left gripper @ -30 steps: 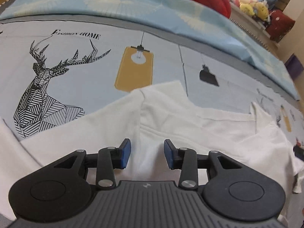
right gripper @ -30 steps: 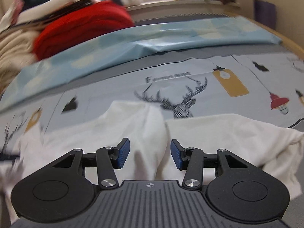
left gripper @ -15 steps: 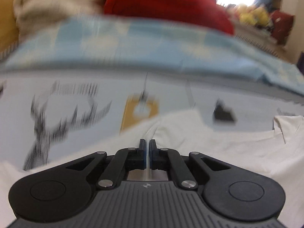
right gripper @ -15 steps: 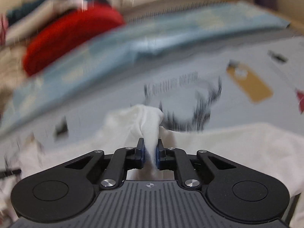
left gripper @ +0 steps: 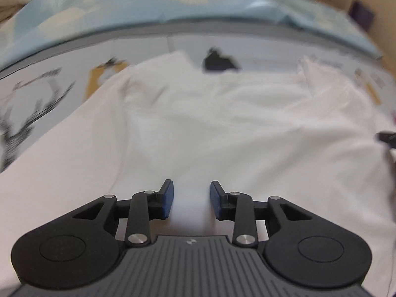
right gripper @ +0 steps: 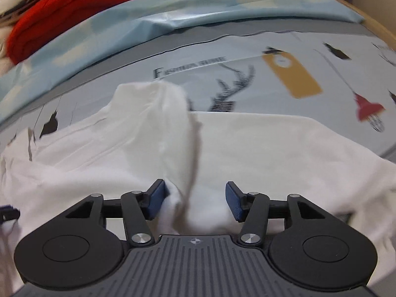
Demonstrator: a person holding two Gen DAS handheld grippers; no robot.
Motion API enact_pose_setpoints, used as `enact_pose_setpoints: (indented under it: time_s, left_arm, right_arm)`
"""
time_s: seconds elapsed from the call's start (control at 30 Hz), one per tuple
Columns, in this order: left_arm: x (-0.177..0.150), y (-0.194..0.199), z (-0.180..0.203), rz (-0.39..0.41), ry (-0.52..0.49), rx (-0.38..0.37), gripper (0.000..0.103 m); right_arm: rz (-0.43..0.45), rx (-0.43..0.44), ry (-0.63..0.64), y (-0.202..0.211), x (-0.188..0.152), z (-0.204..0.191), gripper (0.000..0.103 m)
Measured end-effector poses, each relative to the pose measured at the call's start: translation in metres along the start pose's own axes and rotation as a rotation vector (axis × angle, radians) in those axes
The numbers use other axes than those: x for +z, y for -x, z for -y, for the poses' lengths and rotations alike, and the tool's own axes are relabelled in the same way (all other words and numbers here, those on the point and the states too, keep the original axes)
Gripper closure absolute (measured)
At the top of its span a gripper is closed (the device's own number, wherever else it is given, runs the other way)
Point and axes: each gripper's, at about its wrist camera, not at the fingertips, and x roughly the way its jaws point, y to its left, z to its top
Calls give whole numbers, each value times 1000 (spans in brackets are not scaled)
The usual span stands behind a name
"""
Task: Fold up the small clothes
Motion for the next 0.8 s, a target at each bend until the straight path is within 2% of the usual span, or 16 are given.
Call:
enact_pose_setpoints:
  time_s: [0.03, 0.1, 0.17, 0.23, 0.3, 0.33, 0.4, 0.5, 0.57, 0.63, 0.7, 0.77, 0.8]
  left_arm:
    - [-1, 7, -2, -31, 30, 28, 66]
    - [0, 30, -3, -54, 83, 27, 66]
    - [-3, 66, 0, 5, 111, -10, 65]
    - [-9, 103, 8, 67, 129, -45, 59]
    - [-23, 139, 18, 148, 174, -96, 45]
    - [-28, 147, 23, 171, 194, -112, 43]
    - [-46, 151, 34, 198, 227, -145, 43]
    - [-51, 125, 59, 109, 174, -43, 46]
    - [-42, 117, 68, 128, 145, -2, 46]
    - [-36, 115, 69, 167, 144, 17, 46]
    - [-32, 114, 67, 183, 147, 45, 46]
    - [-31, 111, 63, 157, 165, 54, 46]
    - [-29, 109, 61, 147, 178, 47, 46]
  right_arm:
    - [7, -19, -25, 8, 0, 8, 48]
    - [26, -79, -81, 21, 1, 29, 50]
    - [44, -101, -186, 35, -1, 59, 50]
    - [52, -91, -321, 47, -5, 91, 50]
    - [67, -62, -449, 57, -14, 125, 50]
    - [76, -43, -512, 61, -18, 142, 50]
    - [88, 6, -610, 63, -23, 167, 50]
    - [96, 80, -708, 58, -28, 194, 50]
    - [105, 120, -762, 52, -29, 206, 51]
    - [100, 157, -805, 43, -29, 214, 60]
    - [108, 146, -832, 40, -26, 220, 87]
    - [151, 120, -817, 45, -20, 222, 98]
    - [193, 108, -788, 52, -14, 221, 99]
